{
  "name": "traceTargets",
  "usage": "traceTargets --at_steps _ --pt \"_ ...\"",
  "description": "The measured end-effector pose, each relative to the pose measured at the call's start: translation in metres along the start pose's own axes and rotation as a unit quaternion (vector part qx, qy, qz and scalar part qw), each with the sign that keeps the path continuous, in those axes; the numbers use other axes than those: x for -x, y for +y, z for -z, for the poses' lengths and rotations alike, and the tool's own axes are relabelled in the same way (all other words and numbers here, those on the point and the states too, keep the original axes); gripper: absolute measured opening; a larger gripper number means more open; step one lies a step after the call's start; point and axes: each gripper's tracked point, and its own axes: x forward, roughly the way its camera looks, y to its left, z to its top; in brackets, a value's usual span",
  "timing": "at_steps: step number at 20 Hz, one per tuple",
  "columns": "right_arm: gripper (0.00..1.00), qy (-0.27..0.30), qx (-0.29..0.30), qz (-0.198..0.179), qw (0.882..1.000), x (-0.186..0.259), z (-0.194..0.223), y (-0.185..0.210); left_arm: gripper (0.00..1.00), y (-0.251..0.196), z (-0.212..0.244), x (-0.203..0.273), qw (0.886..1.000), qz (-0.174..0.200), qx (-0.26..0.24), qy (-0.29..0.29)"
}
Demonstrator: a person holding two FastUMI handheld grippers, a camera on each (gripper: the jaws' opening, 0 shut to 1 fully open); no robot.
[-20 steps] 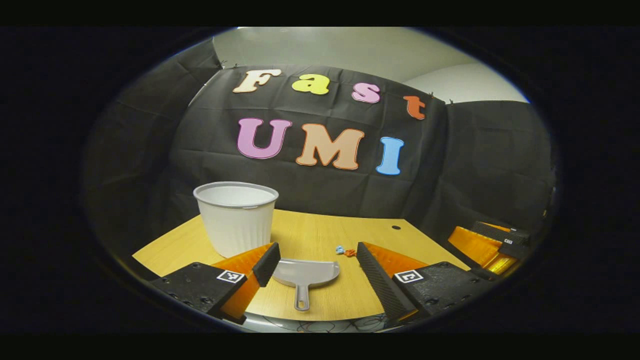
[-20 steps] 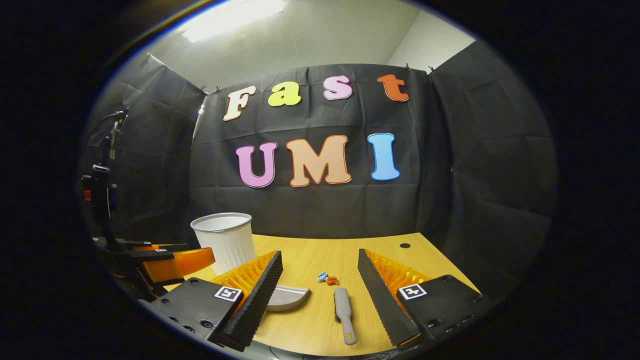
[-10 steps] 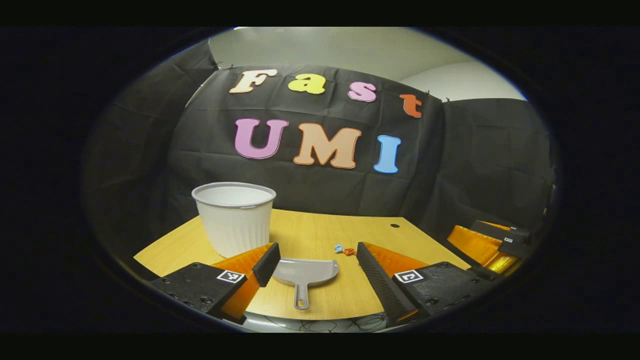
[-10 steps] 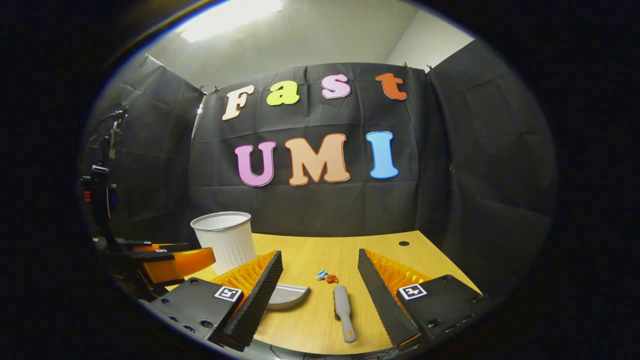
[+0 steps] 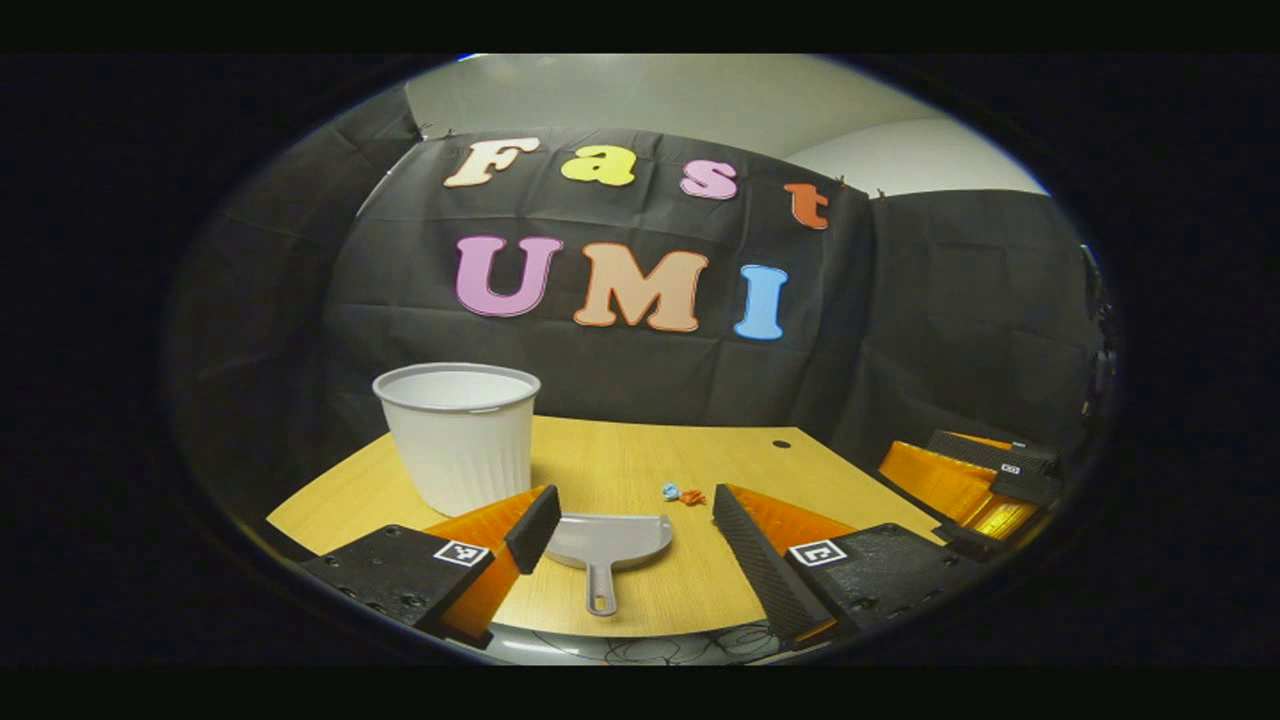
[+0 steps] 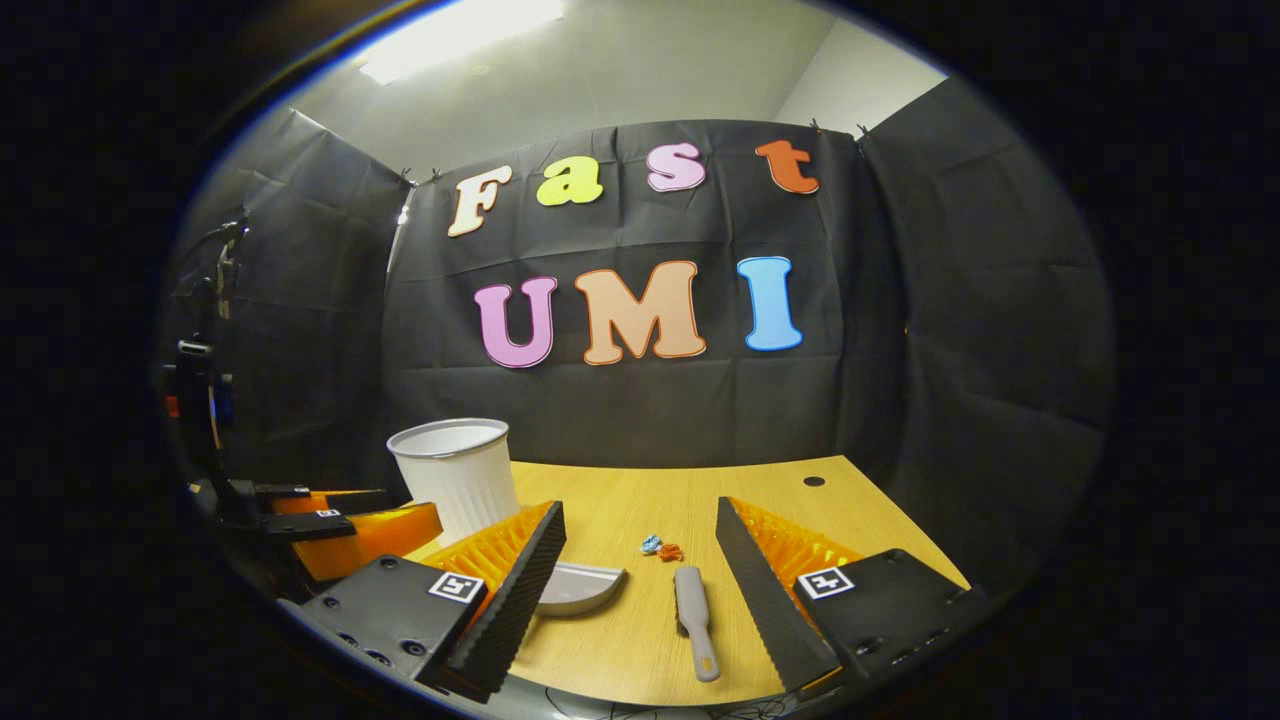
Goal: Pick up the small broom and dustpan from the desktop, sweep the trash into the dustpan with the broom, and then empty the trash into the garbage bin.
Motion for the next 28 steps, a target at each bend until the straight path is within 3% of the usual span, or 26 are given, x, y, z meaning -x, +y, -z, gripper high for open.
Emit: traceTargets --at_steps 10,18,25,28 --pt "0.98 0.005 -0.007 0.018 1.0 0.006 0.01 -0.008 0.93 -0.004 0.013 -0.01 0.999 0.011 0.011 0.029" --pt "0.98 0.017 -0.014 0.01 1.0 -0.002 0.02 -0.006 0.93 0.002 0.019 -0.01 0.999 0.002 0.014 0.042" --pt "0.98 0.08 0.014 0.004 0.997 -0.034 0.058 -0.02 0.93 0.011 0.06 -0.024 0.993 -0.003 0.005 0.117" --pt "0.97 0.144 0.025 0.004 0.989 -0.057 0.091 -0.028 0.93 0.019 0.102 -0.039 0.981 -0.011 -0.004 0.192"
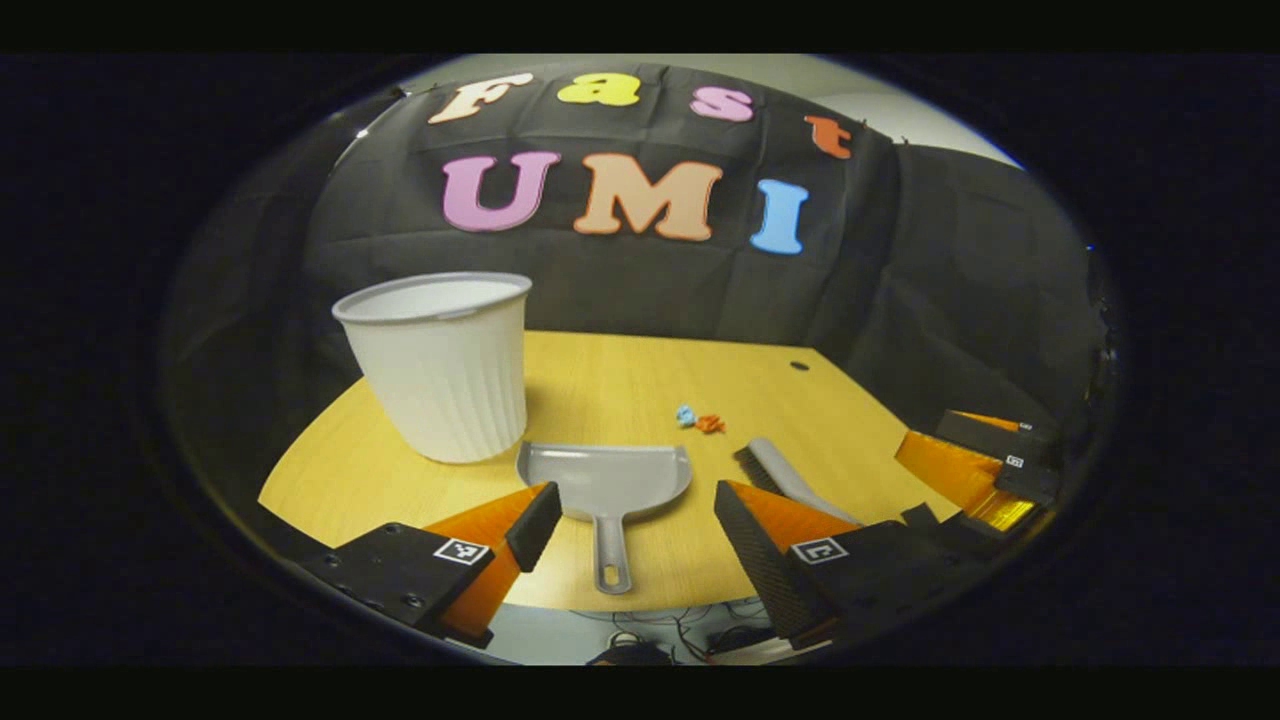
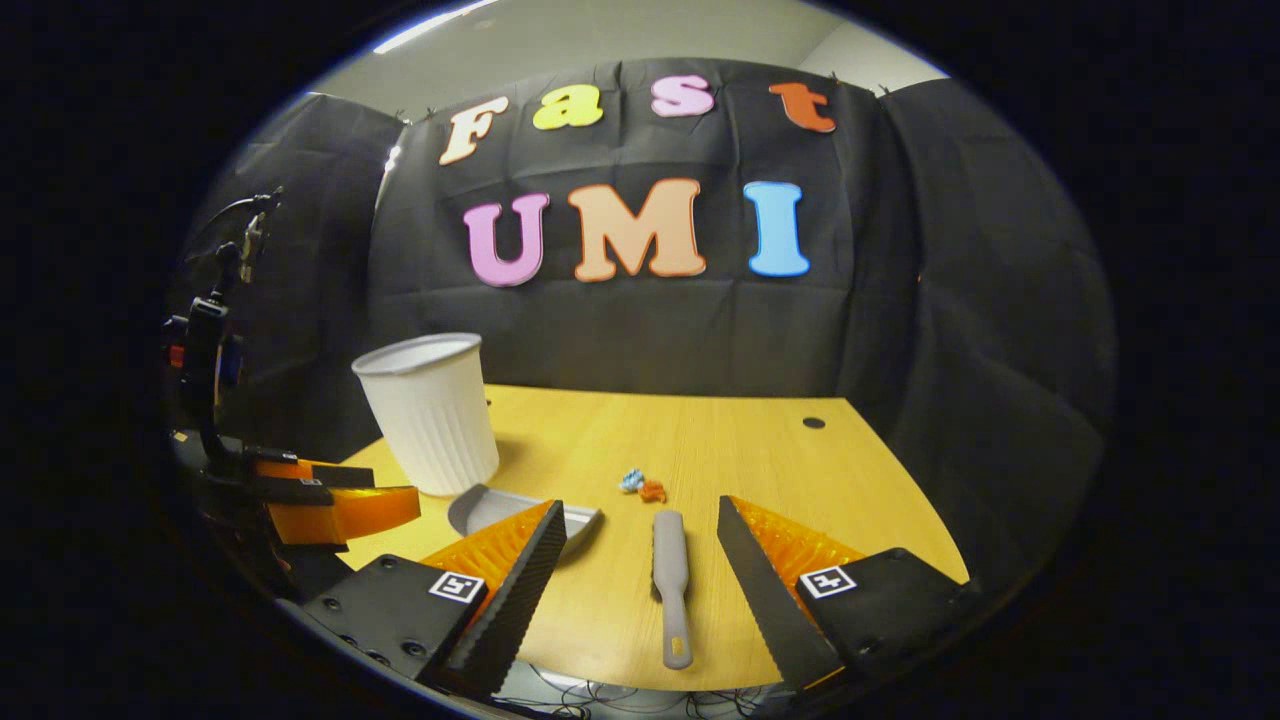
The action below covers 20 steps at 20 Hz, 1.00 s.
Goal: Pick up the small broom and dustpan from the desktop, sweep the trash into the dustpan with the broom, and then empty the trash into the garbage bin.
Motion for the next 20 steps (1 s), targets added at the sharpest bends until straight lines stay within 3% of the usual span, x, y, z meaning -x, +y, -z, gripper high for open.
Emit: traceTargets --at_steps 4,7,9,12,18,19,20 --pt "0.99 0.13 0.013 -0.012 0.991 -0.044 0.048 -0.01 0.94 0.005 0.03 -0.037 0.992 0.007 0.005 0.126" --pt "0.99 0.254 -0.035 -0.047 0.965 -0.059 0.096 -0.01 0.95 0.01 0.034 -0.055 0.981 -0.002 0.009 0.193" --pt "0.96 0.306 -0.065 -0.047 0.949 -0.067 0.115 -0.013 0.96 0.008 0.036 -0.057 0.976 -0.002 -0.004 0.219" --pt "0.99 0.337 -0.037 -0.023 0.941 -0.077 0.124 -0.032 0.95 0.004 0.046 -0.056 0.965 0.003 -0.019 0.262" --pt "0.99 0.381 -0.003 -0.024 0.924 -0.085 0.143 -0.029 0.95 0.02 0.069 -0.068 0.95 -0.026 -0.04 0.309" --pt "0.92 0.387 -0.003 -0.025 0.922 -0.087 0.147 -0.027 0.95 0.022 0.073 -0.07 0.947 -0.028 -0.041 0.318" --pt "0.9 0.394 -0.005 -0.027 0.919 -0.088 0.151 -0.024 0.94 0.024 0.078 -0.071 0.943 -0.027 -0.039 0.328"
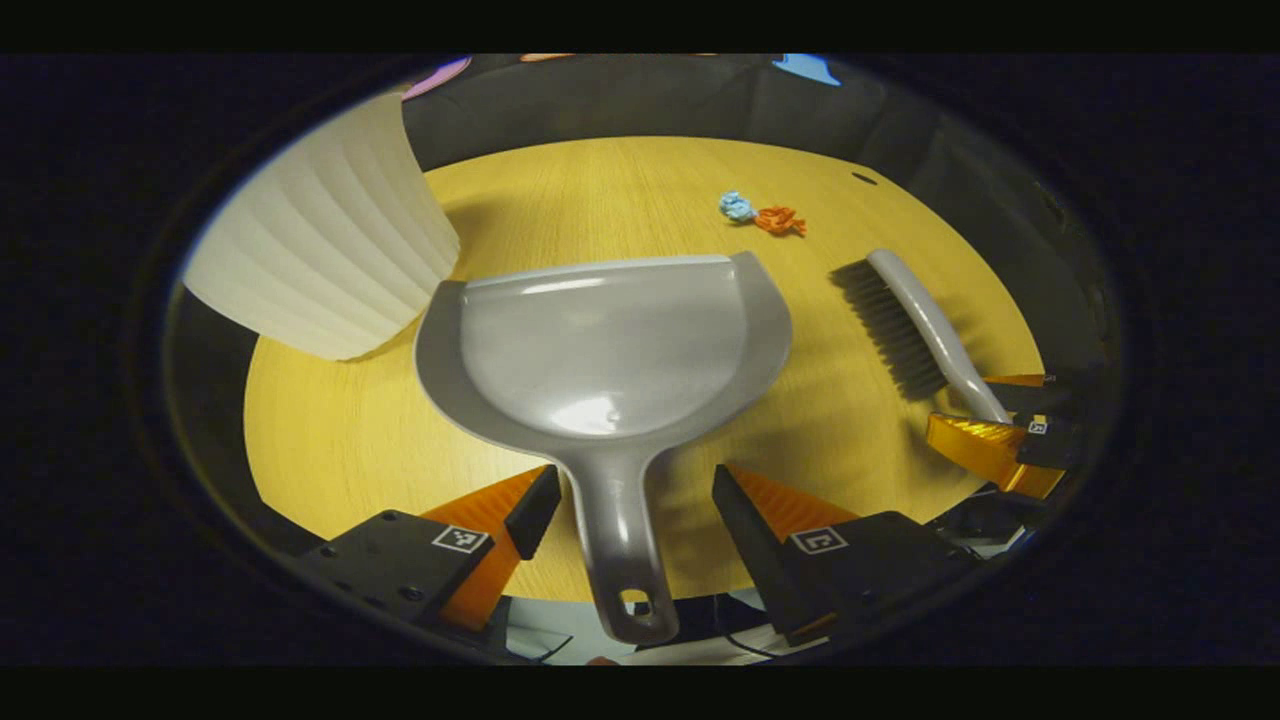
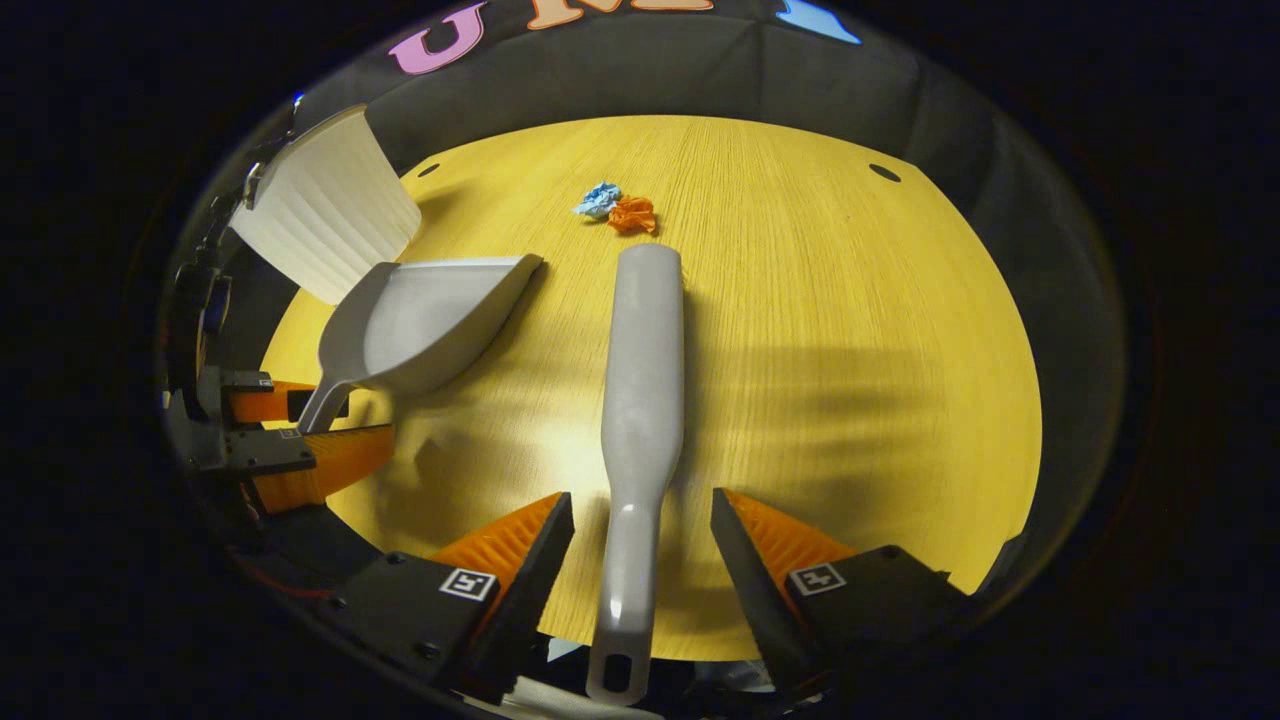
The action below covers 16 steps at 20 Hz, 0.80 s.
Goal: Pick up the small broom and dustpan from the desktop, sweep the trash into the dustpan with the broom, and then empty the trash into the garbage bin.
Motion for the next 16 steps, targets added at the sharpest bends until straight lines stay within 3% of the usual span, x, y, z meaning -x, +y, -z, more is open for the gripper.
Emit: traceTargets --at_steps 1,3,4,8,16 --pt "0.78 0.008 -0.001 0.001 1.0 -0.004 0.0 0.001 0.84 0.002 0.005 -0.005 1.0 -0.001 0.005 0.012" --pt "0.31 0.025 0.004 0.008 1.0 -0.01 0.009 0.001 0.39 0.006 0.004 -0.005 1.0 -0.007 0.002 0.011" --pt "0.34 0.029 0.003 0.009 1.0 -0.012 0.009 0.001 0.35 0.007 0.007 -0.002 1.0 -0.011 0.0 0.022" --pt "0.28 0.047 0.005 0.012 0.999 -0.011 0.009 0.002 0.29 0.012 0.008 -0.003 1.0 -0.005 -0.011 0.027" --pt "0.23 0.038 -0.003 -0.043 0.998 0.002 -0.003 0.001 0.28 0.016 -0.007 0.007 0.999 0.032 -0.019 -0.01"
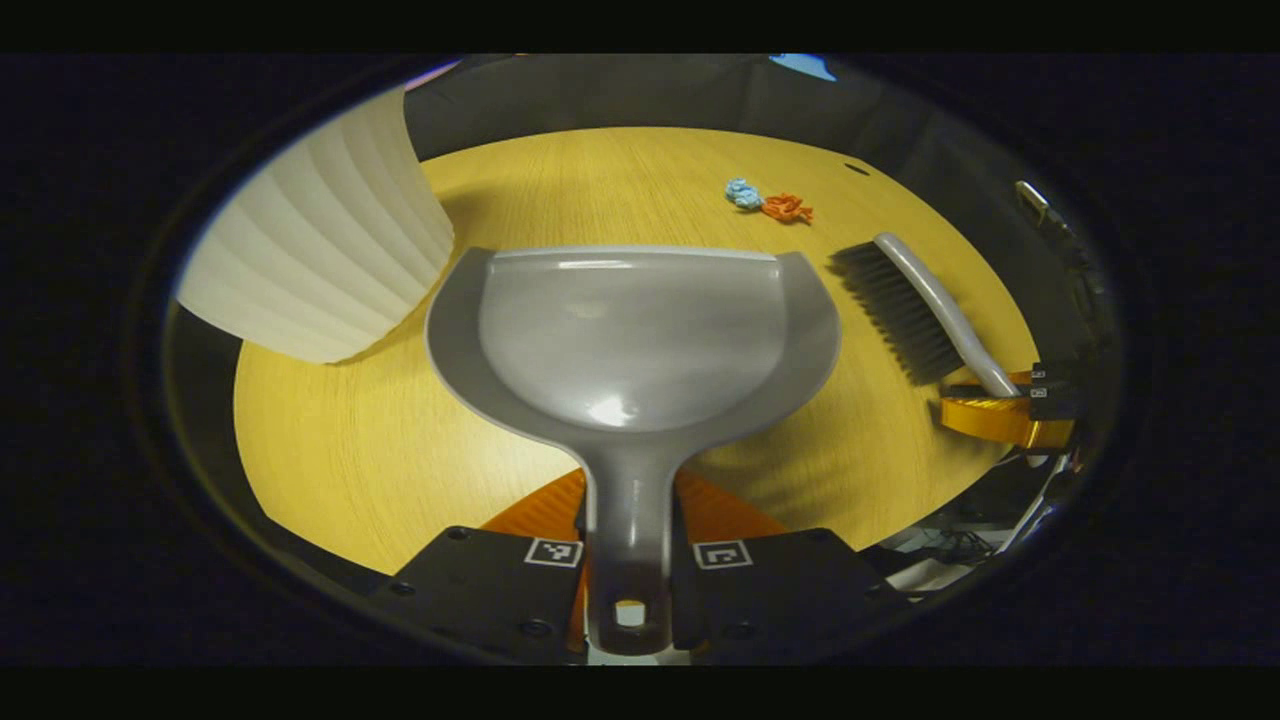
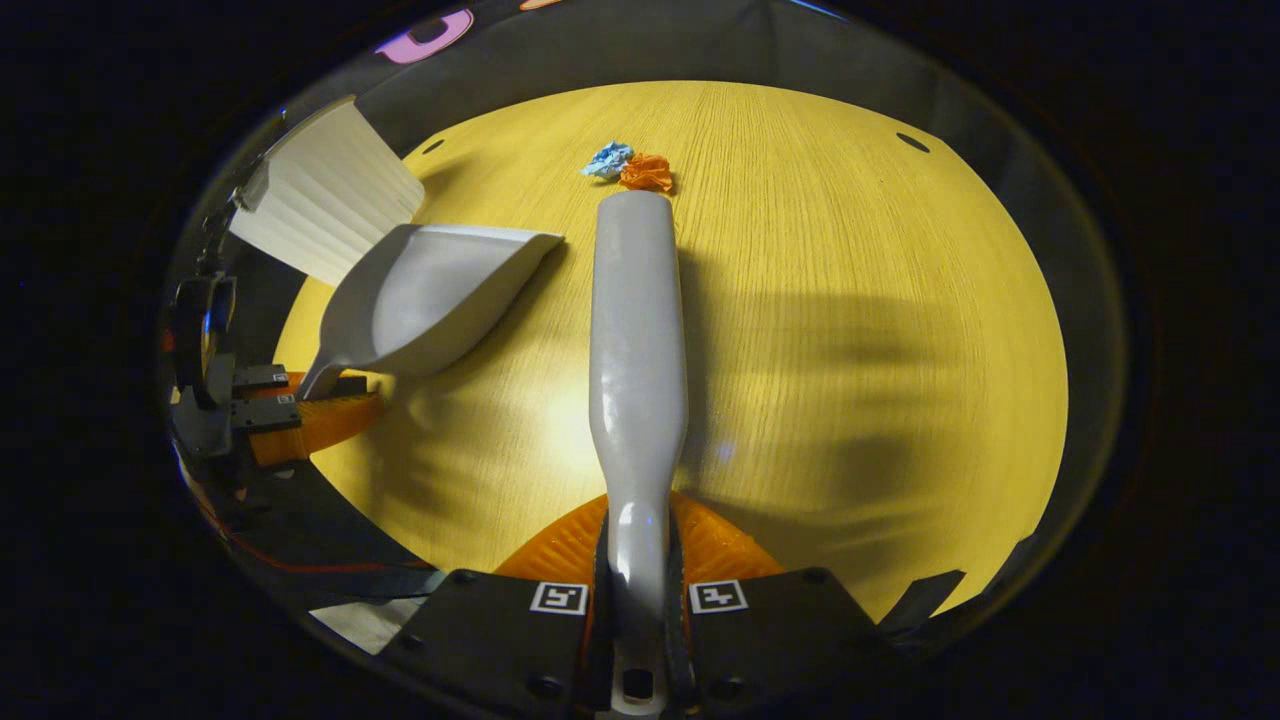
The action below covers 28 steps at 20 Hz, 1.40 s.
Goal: Pick up the small broom and dustpan from the desktop, sweep the trash into the dustpan with the broom, and then empty the trash into the garbage bin.
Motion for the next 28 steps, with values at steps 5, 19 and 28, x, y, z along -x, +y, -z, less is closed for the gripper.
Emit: traceTargets --at_steps 5,19,28 --pt "0.23 -0.029 0.01 0.031 0.999 0.026 -0.052 -0.033 0.26 0.016 -0.024 0.021 0.997 0.017 -0.068 -0.025" --pt "0.22 0.04 0.231 0.135 0.963 -0.027 -0.176 -0.055 0.26 0.022 -0.063 -0.013 0.976 0.067 -0.208 -0.021" --pt "0.22 0.044 0.363 0.055 0.929 0.004 -0.165 0.002 0.26 0.024 -0.059 -0.018 0.977 0.074 -0.196 -0.028"
